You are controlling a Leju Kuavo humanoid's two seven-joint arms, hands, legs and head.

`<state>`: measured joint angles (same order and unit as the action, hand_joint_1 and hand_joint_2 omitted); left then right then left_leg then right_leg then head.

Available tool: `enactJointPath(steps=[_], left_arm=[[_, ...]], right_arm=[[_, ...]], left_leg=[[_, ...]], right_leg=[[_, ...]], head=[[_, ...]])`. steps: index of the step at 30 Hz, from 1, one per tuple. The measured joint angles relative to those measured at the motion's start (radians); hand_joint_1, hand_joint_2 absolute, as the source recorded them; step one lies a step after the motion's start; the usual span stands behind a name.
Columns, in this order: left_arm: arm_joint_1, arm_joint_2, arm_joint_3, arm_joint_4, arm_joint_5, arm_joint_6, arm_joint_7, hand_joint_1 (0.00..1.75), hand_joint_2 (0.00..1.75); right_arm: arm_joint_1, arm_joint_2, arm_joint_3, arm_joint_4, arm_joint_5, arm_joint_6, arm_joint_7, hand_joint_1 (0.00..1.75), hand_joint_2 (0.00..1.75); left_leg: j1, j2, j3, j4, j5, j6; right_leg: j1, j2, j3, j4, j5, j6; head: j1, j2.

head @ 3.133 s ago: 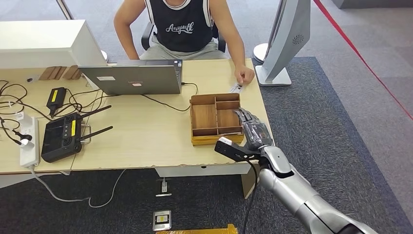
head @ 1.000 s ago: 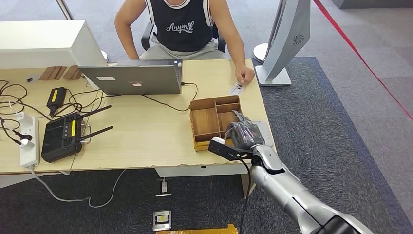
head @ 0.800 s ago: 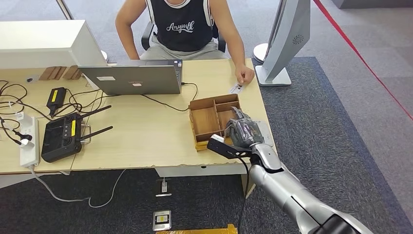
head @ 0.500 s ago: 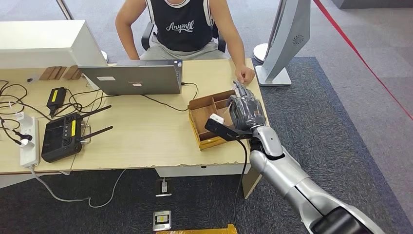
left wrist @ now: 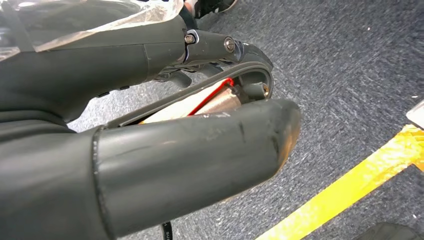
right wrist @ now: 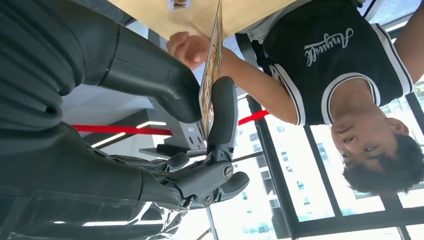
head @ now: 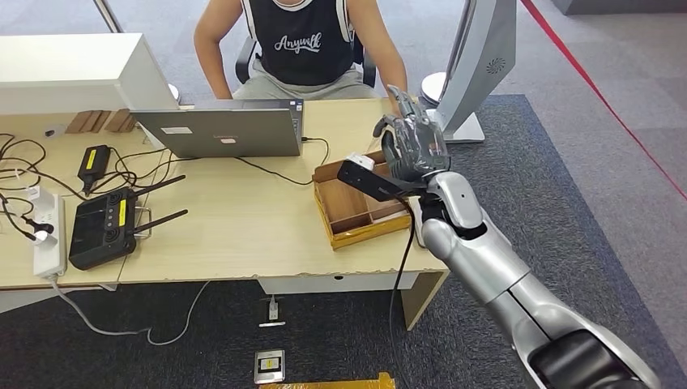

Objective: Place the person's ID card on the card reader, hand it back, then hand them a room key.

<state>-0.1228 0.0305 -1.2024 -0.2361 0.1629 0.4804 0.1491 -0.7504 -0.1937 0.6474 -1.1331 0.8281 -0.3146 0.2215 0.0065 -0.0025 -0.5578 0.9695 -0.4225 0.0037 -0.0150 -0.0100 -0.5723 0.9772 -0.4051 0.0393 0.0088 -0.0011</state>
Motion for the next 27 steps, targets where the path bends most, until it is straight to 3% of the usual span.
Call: enactJointPath(steps=[15, 27], left_arm=[[-0.007, 0.007, -0.008, 0.000, -0.046, -0.029, -0.004, 0.00, 0.00], [-0.004, 0.022, -0.014, 0.002, -0.054, -0.038, -0.002, 0.00, 0.00]], right_arm=[[-0.218, 0.040, 0.008, 0.338, -0.056, 0.028, -0.057, 1.75, 1.75], [-0.334, 0.070, 0.013, 0.536, -0.051, 0.045, 0.031, 1.75, 1.75]], left_leg=[[0.000, 0.000, -0.001, 0.000, 0.000, 0.000], [0.000, 0.000, -0.001, 0.000, 0.000, 0.000]], right_leg=[[0.000, 0.000, 0.000, 0.000, 0.000, 0.000], [0.000, 0.000, -0.001, 0.000, 0.000, 0.000]], head=[[0.000, 0.000], [0.000, 0.000]])
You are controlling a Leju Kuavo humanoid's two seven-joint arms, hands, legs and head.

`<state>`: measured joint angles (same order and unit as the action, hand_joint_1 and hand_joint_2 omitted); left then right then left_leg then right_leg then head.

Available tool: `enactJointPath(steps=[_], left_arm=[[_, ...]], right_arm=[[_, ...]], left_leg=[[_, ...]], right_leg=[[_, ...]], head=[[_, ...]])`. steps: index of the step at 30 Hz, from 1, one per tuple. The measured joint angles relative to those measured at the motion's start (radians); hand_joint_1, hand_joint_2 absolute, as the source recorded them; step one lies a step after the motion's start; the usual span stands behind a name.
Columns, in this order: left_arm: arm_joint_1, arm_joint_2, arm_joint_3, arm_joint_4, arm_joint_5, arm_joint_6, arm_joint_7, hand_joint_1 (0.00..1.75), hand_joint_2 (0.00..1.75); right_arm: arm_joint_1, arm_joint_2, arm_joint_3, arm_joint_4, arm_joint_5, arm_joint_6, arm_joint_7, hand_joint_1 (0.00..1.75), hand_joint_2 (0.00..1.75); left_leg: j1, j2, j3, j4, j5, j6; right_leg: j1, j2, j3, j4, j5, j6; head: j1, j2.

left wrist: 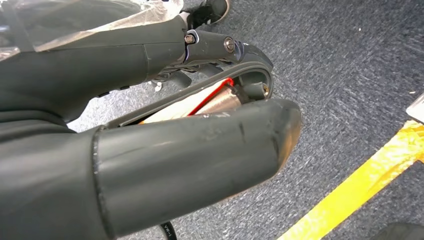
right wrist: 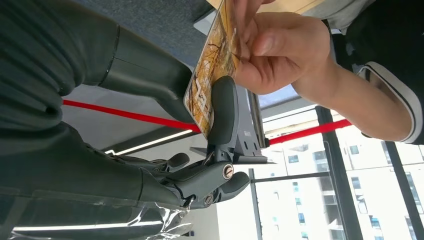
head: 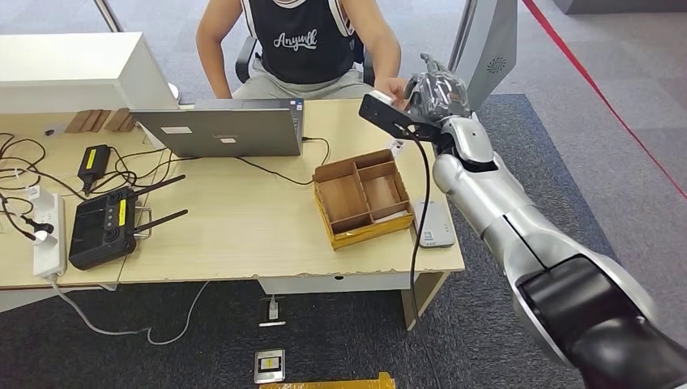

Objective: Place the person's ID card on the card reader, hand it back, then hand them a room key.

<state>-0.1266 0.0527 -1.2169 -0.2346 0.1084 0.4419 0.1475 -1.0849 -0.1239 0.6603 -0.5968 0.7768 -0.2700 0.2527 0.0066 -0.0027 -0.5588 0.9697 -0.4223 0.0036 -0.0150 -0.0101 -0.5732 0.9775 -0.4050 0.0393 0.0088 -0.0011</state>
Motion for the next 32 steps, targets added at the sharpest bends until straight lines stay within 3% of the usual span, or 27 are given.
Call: enactJointPath(steps=[6, 7, 8, 10, 11, 12, 32], left_arm=[[0.001, 0.002, 0.000, 0.000, 0.007, -0.002, 0.012, 0.00, 0.00], [0.001, 0.002, 0.000, 0.001, 0.009, -0.002, 0.015, 0.00, 0.00], [0.001, 0.002, 0.000, 0.001, 0.011, -0.002, 0.016, 0.00, 0.00], [0.001, 0.002, 0.000, 0.001, 0.015, -0.002, 0.017, 0.00, 0.00], [0.001, 0.003, 0.000, 0.001, 0.017, -0.002, 0.016, 0.00, 0.00], [0.001, 0.003, 0.000, 0.001, 0.019, -0.001, 0.016, 0.00, 0.00], [0.004, 0.003, 0.000, 0.005, 0.049, 0.018, 0.019, 0.00, 0.00]], right_arm=[[-0.010, 0.009, 0.000, 0.055, -0.012, 0.000, 0.001, 1.75, 1.75], [-0.010, 0.012, 0.000, 0.067, -0.012, 0.000, 0.001, 1.55, 1.75], [-0.011, 0.015, 0.000, 0.076, -0.011, 0.000, 0.001, 1.20, 1.75], [-0.011, 0.020, 0.000, 0.090, -0.011, 0.000, 0.000, 0.32, 1.75], [-0.011, 0.021, 0.000, 0.096, -0.011, -0.001, 0.000, 0.08, 1.75], [-0.010, 0.024, 0.000, 0.102, -0.011, -0.002, 0.000, 0.00, 1.75], [-0.031, 0.015, 0.043, 0.124, 0.192, -0.133, -0.021, 0.00, 1.75]], left_leg=[[0.000, 0.000, 0.000, 0.000, 0.000, 0.000], [0.000, 0.000, 0.000, 0.000, 0.000, 0.000], [0.000, 0.000, 0.000, 0.000, 0.000, 0.000], [0.000, 0.000, 0.000, 0.000, 0.000, 0.000], [0.000, 0.000, 0.000, 0.000, 0.000, 0.000], [0.000, 0.000, 0.000, 0.000, 0.000, 0.000], [0.000, 0.000, 0.000, 0.000, 0.000, 0.000]], right_leg=[[0.000, 0.000, 0.000, 0.000, 0.000, 0.000], [0.000, 0.000, 0.000, 0.000, 0.000, 0.000], [0.000, 0.000, 0.000, 0.000, 0.000, 0.000], [0.000, 0.000, 0.000, 0.000, 0.000, 0.000], [0.000, 0.000, 0.000, 0.000, 0.000, 0.000], [0.000, 0.000, 0.000, 0.000, 0.000, 0.000], [0.000, 0.000, 0.000, 0.000, 0.000, 0.000]], head=[[0.000, 0.000], [0.000, 0.000], [0.000, 0.000], [0.000, 0.000], [0.000, 0.000], [0.000, 0.000], [0.000, 0.000]])
